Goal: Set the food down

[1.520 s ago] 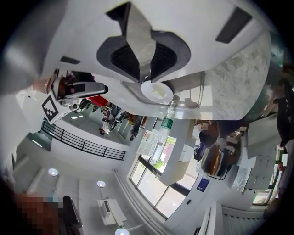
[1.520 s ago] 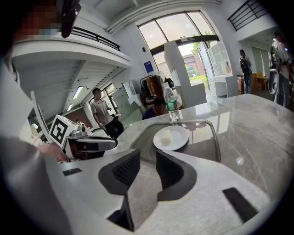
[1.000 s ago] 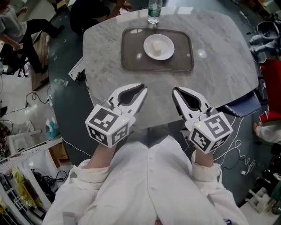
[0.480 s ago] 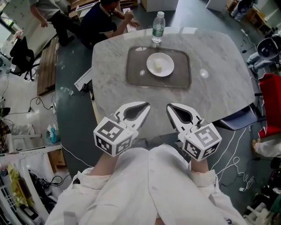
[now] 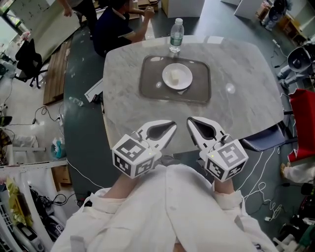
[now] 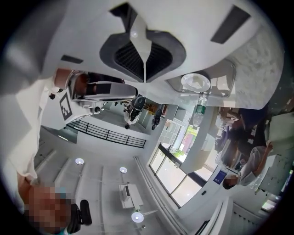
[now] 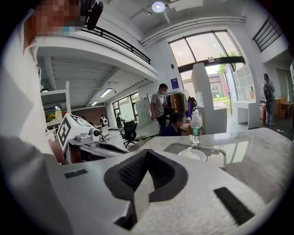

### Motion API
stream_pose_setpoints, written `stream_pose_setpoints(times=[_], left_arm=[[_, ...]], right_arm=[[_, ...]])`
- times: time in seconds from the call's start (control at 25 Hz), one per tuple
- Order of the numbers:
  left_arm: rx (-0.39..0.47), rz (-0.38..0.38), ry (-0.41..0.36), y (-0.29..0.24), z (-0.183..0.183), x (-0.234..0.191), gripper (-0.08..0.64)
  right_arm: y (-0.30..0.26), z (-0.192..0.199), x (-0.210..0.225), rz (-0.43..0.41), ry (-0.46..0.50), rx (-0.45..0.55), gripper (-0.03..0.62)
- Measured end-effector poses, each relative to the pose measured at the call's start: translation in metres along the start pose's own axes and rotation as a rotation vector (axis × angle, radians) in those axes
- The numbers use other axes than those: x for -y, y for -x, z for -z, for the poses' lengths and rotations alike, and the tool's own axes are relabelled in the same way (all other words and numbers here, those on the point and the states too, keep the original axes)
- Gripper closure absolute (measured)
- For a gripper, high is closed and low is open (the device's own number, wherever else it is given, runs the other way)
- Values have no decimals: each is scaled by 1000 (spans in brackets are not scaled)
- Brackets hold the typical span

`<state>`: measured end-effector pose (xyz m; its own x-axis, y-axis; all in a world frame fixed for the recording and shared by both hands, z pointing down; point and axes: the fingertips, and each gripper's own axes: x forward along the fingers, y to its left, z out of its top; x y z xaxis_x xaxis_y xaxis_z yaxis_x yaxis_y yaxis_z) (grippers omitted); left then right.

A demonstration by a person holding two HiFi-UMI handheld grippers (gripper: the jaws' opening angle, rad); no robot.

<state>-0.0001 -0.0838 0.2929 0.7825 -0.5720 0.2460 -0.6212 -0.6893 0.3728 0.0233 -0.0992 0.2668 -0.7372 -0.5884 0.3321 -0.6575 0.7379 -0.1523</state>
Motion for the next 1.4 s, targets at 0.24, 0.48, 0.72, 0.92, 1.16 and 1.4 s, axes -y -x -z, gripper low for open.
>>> stream_pose_setpoints(times=[0.24,0.48,0.72,0.92,1.16,1.4], left_arm=[[-12,-9,14,1,3,-4,534],[-21,-17,25,0,7,-8,534],[-34,-17,13,-5,6,-11,534],[-41,-20,-21,1,-2,-7,534],[-45,-11,-60,-3,-7,-3,534],[-57,-4,-54,-1,3,-4,534]], right_arm=[[-3,6,-6,-30,11,-24,590],[-5,9,-6,-49,2,-37,589],[-8,12,-3,-61,3,-37,590],[-9,9,-11,-73,9,-32,591],[-11,11,-17,-125,112,-90,591],[-14,20,-16,-150,173,-138,591]])
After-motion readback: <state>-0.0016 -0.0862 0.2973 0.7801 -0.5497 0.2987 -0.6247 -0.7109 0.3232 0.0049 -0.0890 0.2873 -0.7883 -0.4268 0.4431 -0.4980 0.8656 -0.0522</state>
